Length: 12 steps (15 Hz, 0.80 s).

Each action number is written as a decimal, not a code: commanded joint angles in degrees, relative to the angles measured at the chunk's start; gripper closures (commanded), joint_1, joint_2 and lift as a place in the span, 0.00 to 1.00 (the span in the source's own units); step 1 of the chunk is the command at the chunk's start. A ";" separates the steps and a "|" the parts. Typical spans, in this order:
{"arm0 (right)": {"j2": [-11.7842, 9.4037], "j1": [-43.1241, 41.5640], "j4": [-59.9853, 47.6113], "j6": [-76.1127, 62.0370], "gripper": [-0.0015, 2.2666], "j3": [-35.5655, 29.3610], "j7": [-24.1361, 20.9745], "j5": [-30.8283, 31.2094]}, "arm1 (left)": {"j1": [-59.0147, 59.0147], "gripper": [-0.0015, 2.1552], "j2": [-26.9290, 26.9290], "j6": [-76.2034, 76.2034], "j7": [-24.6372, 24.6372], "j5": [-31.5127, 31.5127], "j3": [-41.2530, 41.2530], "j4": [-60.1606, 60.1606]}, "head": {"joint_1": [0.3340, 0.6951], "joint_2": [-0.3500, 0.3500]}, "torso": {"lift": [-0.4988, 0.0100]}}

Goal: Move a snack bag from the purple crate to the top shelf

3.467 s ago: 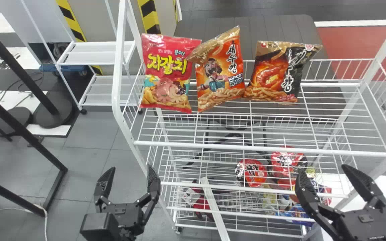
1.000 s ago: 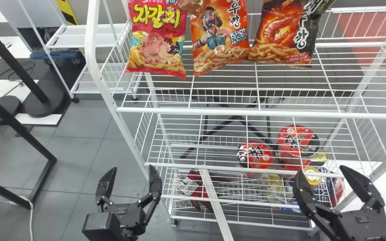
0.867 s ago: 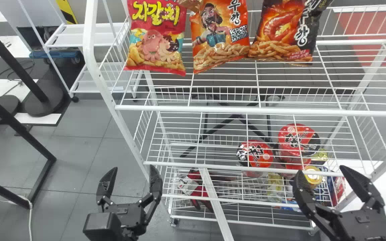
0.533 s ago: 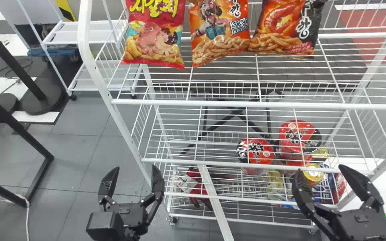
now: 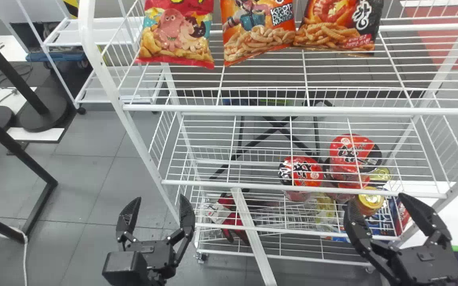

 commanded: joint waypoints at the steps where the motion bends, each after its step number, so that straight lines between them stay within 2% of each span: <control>1: -0.07 -0.09 0.13 0.00 0.03 -0.03 0.00 0.02 | 0.00 0.07 0.00 -0.17 0.02 0.00 0.08 0.20 | 1.00 0.65 | 0.54; 12: -0.07 -0.35 0.40 -0.18 0.03 0.06 0.00 -0.06 | -0.09 0.07 0.00 -0.35 0.11 0.00 0.17 0.28 | 1.00 0.66 | 0.45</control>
